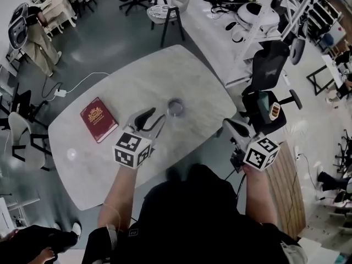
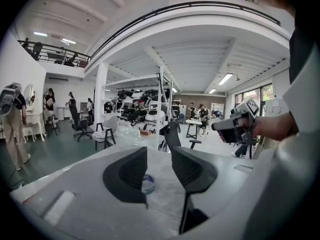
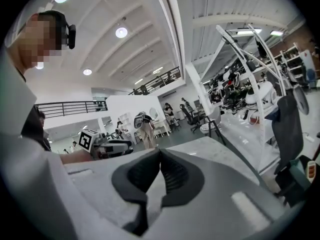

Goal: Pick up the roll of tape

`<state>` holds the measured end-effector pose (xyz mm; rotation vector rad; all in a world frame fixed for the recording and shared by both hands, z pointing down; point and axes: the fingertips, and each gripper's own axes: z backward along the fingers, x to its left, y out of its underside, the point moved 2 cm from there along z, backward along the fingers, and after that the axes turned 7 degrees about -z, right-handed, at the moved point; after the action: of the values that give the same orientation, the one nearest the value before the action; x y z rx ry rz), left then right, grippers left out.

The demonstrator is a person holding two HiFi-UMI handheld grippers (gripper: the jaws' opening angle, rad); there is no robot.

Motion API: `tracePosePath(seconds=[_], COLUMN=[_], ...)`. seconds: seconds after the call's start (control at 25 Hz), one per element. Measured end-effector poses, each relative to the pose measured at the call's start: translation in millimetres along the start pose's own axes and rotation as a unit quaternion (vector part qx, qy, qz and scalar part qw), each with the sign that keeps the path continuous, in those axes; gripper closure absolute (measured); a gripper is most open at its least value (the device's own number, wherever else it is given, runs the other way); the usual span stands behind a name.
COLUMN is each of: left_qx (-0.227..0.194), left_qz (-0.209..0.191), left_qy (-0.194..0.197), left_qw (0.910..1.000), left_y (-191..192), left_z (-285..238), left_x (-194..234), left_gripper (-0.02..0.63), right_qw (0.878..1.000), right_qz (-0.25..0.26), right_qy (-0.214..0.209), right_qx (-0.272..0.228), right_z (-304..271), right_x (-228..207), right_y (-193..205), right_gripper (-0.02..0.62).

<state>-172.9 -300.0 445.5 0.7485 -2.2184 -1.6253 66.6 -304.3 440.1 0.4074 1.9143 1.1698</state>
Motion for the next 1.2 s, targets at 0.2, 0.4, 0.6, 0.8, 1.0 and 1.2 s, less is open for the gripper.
tracePosePath(seconds=[0.2, 0.4, 0.6, 0.8, 1.0, 1.2], left_qx=[0.018, 0.048, 0.085, 0.123, 0.180, 0.234], left_qz=[-0.011, -0.028, -0.033, -0.047, -0.082, -0.107], left_qy=[0.014, 0.025, 0.039, 0.056, 0.096, 0.132], left_qw=[0.9997, 0.9982, 0.9951, 0.9897, 0.9755, 0.9574], left_y=[4, 13, 25, 42, 73, 108], left_z=[-21, -51, -85, -122, -155, -176], left_x=[12, 18, 20, 20, 12, 4], left_gripper=[0.446, 0.446, 0.446, 0.446, 0.437, 0.433], right_qw=[1.000, 0.999, 0.998, 0.997, 0.996, 0.995], right_qz=[-0.006, -0.011, -0.022, -0.036, -0.054, -0.070], right_qy=[-0.009, -0.026, -0.041, -0.046, -0.039, -0.038], right_qx=[0.020, 0.028, 0.042, 0.054, 0.060, 0.063], right_z=[-25, -45, -61, -72, -74, -74], right_x=[-11, -31, -56, -81, -107, -119], right_y=[-5, -15, -18, -17, -10, -4], right_gripper=[0.592, 0.592, 0.592, 0.592, 0.592, 0.592])
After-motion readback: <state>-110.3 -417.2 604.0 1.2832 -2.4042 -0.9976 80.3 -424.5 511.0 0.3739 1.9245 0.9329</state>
